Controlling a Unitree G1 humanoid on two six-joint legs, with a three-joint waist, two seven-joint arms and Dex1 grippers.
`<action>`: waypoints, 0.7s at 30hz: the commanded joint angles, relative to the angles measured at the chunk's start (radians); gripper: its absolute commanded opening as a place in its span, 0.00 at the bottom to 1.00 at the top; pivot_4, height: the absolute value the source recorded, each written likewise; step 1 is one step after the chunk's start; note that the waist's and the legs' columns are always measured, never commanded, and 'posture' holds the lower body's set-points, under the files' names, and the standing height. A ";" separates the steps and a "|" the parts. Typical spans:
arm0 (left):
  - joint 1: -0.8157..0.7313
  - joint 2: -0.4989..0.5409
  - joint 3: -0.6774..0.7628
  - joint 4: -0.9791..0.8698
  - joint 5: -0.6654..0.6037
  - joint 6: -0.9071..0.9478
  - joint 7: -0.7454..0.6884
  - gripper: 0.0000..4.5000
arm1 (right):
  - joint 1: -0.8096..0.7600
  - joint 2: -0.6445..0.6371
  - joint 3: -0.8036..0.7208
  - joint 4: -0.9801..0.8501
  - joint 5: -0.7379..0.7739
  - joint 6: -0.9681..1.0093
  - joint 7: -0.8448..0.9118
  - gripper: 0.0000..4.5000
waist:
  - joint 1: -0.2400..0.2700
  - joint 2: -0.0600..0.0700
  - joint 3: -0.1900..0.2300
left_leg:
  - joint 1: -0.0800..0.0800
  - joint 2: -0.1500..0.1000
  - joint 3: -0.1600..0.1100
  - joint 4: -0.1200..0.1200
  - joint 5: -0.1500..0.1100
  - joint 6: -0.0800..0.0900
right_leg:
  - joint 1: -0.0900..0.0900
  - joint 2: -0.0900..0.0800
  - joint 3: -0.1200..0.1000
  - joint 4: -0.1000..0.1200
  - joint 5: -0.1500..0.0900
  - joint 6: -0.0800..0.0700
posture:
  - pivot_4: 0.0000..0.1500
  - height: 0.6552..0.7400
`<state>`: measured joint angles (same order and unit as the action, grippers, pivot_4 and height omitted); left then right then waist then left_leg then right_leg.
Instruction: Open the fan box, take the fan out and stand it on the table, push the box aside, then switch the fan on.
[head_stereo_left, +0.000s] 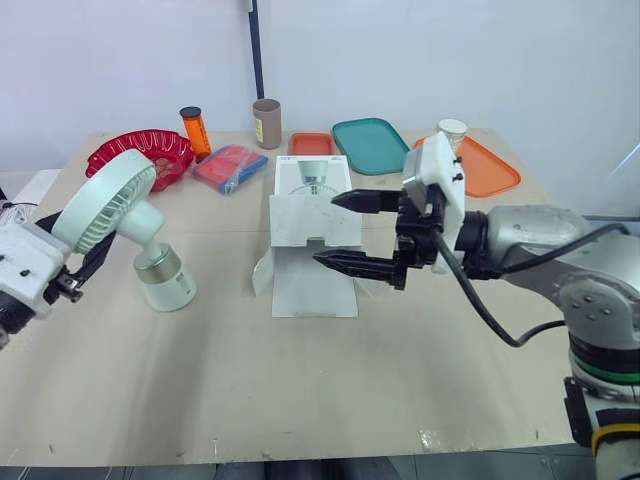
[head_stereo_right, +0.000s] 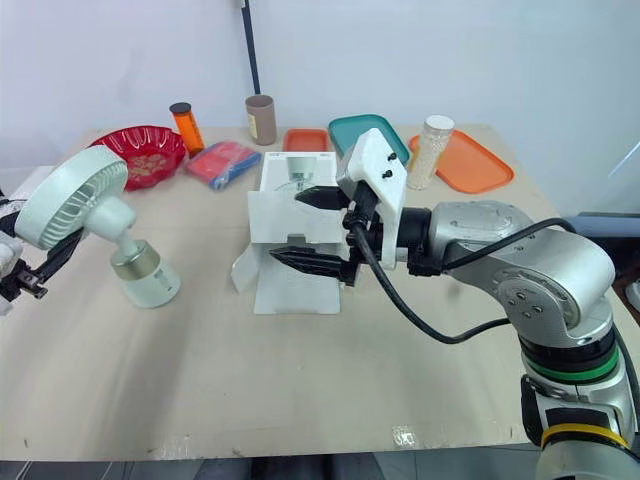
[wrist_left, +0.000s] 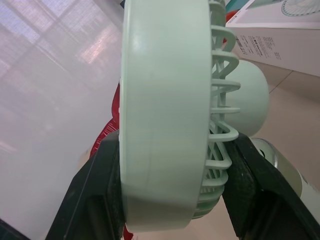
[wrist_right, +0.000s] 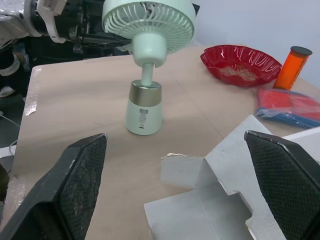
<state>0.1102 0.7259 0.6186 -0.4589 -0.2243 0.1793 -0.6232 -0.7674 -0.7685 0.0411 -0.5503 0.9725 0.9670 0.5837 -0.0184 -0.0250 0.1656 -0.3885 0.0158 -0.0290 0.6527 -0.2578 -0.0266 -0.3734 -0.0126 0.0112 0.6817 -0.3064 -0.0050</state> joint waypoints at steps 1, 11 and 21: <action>-0.046 0.002 -0.012 -0.023 -0.012 0.013 0.038 0.45 | -0.043 0.014 -0.012 -0.005 -0.019 0.002 -0.007 1.00 | -0.001 0.000 0.000 | 0.000 0.000 0.000 0.000 0.000 0.000 | 0.000 0.000 0.000 0.000 0.000 0.000 | 1.00 0.98; -0.056 -0.031 -0.048 -0.023 -0.001 0.037 0.064 0.45 | -0.081 0.073 -0.034 0.016 -0.009 0.026 -0.030 1.00 | -0.002 0.000 0.000 | -0.001 0.000 0.000 0.000 0.000 0.000 | -0.001 0.000 0.000 0.000 0.000 0.000 | 1.00 0.98; -0.007 -0.097 -0.049 -0.043 -0.034 0.109 0.119 0.45 | -0.101 0.100 -0.044 0.026 0.007 0.054 -0.046 1.00 | -0.001 0.001 -0.001 | -0.001 0.000 0.000 0.000 0.000 0.000 | 0.000 -0.001 -0.001 0.000 0.000 0.000 | 1.00 0.98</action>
<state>0.0938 0.6419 0.5607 -0.4956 -0.2407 0.2467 -0.5232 -0.8410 -0.6647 0.0279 -0.5087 0.9774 1.0240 0.5368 -0.0190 -0.0240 0.1650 -0.3890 0.0157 -0.0291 0.6527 -0.2579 -0.0264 -0.3737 -0.0132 0.0106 0.6818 -0.3061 -0.0050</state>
